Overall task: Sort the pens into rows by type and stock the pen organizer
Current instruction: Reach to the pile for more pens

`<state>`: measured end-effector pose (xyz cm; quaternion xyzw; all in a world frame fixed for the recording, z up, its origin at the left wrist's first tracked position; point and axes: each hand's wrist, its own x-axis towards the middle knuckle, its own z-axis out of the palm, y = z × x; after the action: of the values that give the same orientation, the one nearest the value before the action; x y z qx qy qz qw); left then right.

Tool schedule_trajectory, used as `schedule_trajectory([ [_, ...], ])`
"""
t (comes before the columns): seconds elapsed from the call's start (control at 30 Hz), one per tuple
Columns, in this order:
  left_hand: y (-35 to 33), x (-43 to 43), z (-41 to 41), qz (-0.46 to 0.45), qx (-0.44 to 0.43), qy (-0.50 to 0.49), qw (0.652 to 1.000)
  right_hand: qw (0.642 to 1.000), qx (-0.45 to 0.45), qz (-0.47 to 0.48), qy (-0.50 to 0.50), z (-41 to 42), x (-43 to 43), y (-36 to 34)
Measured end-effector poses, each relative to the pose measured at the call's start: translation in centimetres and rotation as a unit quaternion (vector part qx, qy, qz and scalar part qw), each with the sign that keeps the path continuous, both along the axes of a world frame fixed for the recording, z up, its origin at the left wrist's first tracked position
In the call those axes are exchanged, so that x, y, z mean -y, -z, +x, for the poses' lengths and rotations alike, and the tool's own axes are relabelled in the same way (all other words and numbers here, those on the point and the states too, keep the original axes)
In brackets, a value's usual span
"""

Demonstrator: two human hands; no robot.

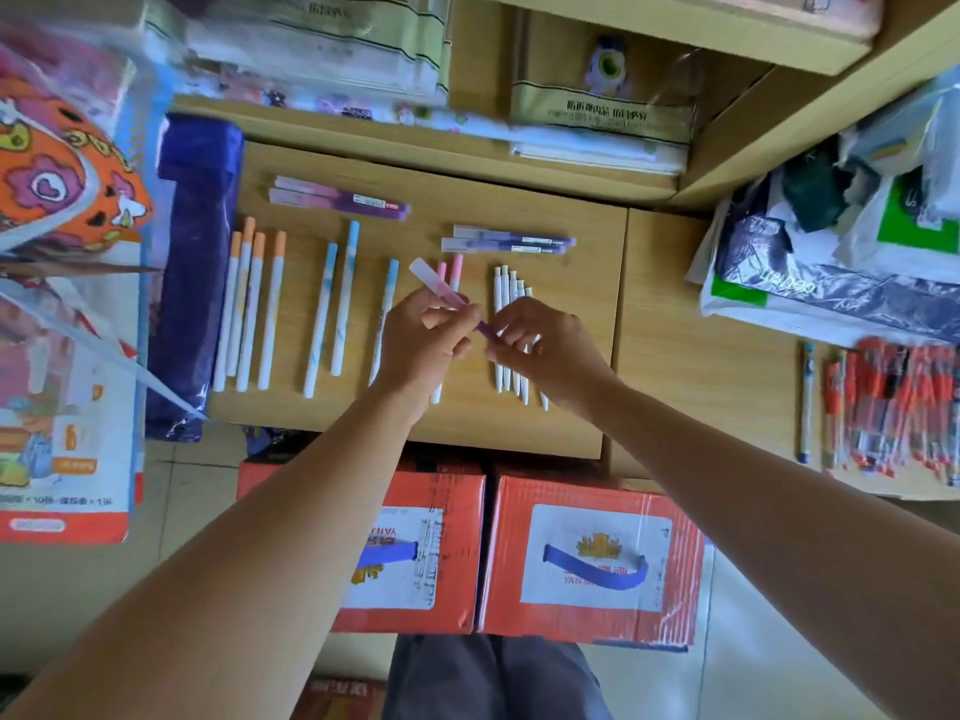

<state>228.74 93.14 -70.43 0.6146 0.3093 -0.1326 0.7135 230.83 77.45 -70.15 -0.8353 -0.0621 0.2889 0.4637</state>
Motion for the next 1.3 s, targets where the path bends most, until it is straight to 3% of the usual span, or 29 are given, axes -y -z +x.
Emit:
schedule_trajectory([
  [0.1, 0.2, -1.9, 0.9, 0.048, 0.012, 0.014, 0.999, 0.999, 0.018, -0.009, 0.026, 1.9, -1.4, 0.3],
  [0.17, 0.7, -4.3, 1.5, 0.199, 0.038, 0.061, 0.977, 0.999, 0.037, -0.023, 0.033, 4.1, -2.6, 0.5],
  [0.27, 1.7, -8.9, 2.7, 0.454, 0.091, 0.120, 0.878, 0.993, 0.103, -0.055, 0.032, 8.0, -5.5, 1.0],
  [0.37, 3.6, -12.9, 4.2, 0.554, 0.110, 0.183, 0.805, 0.983, 0.159, -0.086, 0.030, 11.1, -9.3, 2.1],
  [0.6, 6.9, -16.0, 6.1, 0.561, 0.056, 0.246, 0.788, 0.975, 0.194, -0.104, 0.032, 13.7, -14.8, 5.9],
  [1.07, 5.8, -16.1, 6.0, 0.561, 0.074, 0.251, 0.785, 0.965, 0.238, -0.103, -0.022, 12.4, -14.8, 6.1],
  [1.3, 1.7, -11.7, 5.1, 0.550, 0.193, 0.263, 0.769, 0.979, 0.185, -0.071, 0.039, 8.4, -9.4, 2.6],
])
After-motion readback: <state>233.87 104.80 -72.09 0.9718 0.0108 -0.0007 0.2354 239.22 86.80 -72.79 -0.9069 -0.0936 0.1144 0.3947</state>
